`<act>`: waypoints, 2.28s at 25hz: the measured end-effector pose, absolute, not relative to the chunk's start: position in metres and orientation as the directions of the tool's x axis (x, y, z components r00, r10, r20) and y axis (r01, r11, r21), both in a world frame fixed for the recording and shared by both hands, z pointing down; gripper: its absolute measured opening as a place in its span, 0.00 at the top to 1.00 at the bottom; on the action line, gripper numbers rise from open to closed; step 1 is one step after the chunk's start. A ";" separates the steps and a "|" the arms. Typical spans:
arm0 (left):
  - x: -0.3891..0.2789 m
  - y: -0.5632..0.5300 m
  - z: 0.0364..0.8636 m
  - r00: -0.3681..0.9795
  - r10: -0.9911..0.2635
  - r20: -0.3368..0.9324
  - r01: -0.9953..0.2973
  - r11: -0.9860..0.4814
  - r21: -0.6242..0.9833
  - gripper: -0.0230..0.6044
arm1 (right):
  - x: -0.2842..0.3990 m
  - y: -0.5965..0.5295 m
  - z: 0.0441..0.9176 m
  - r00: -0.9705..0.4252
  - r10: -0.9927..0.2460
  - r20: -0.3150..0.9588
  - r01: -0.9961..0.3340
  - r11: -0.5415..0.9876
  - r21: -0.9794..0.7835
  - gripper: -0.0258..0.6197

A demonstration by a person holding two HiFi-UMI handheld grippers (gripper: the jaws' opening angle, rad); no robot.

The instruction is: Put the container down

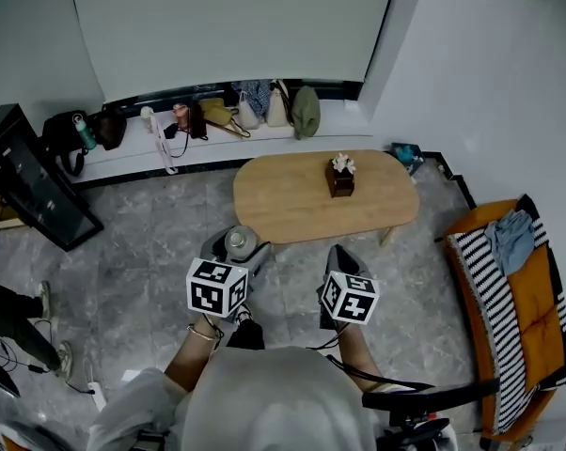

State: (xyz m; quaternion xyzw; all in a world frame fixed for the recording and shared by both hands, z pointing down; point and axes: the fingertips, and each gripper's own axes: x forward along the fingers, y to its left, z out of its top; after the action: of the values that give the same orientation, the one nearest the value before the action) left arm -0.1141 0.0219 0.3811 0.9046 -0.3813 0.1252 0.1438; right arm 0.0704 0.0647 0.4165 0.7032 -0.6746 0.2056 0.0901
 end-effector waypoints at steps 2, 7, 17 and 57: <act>-0.114 -0.001 0.377 0.688 -0.646 0.332 -0.717 -0.676 0.169 0.42 | 0.071 0.044 0.410 0.017 -0.912 0.410 -0.986 -0.083 -0.142 0.92; -0.116 -0.057 0.375 0.700 -0.634 0.329 -0.706 -0.683 0.188 0.42 | 0.072 -0.004 0.403 0.045 -0.904 0.424 -0.988 -0.103 -0.115 0.92; -0.120 -0.150 0.376 0.724 -0.610 0.323 -0.682 -0.703 0.200 0.42 | 0.064 -0.097 0.394 0.066 -0.905 0.420 -0.988 -0.118 -0.097 0.92; -0.028 -0.312 0.489 0.739 -0.459 0.493 -0.627 -0.736 0.256 0.42 | 0.128 -0.276 0.519 0.015 -0.804 0.594 -0.963 -0.173 -0.209 0.92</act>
State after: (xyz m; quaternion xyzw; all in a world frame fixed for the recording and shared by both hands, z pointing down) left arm -0.0276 -0.3119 0.4894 0.9092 -0.2986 0.2029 0.2074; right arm 0.1276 -0.2755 0.5188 0.7008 -0.6303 0.3084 0.1281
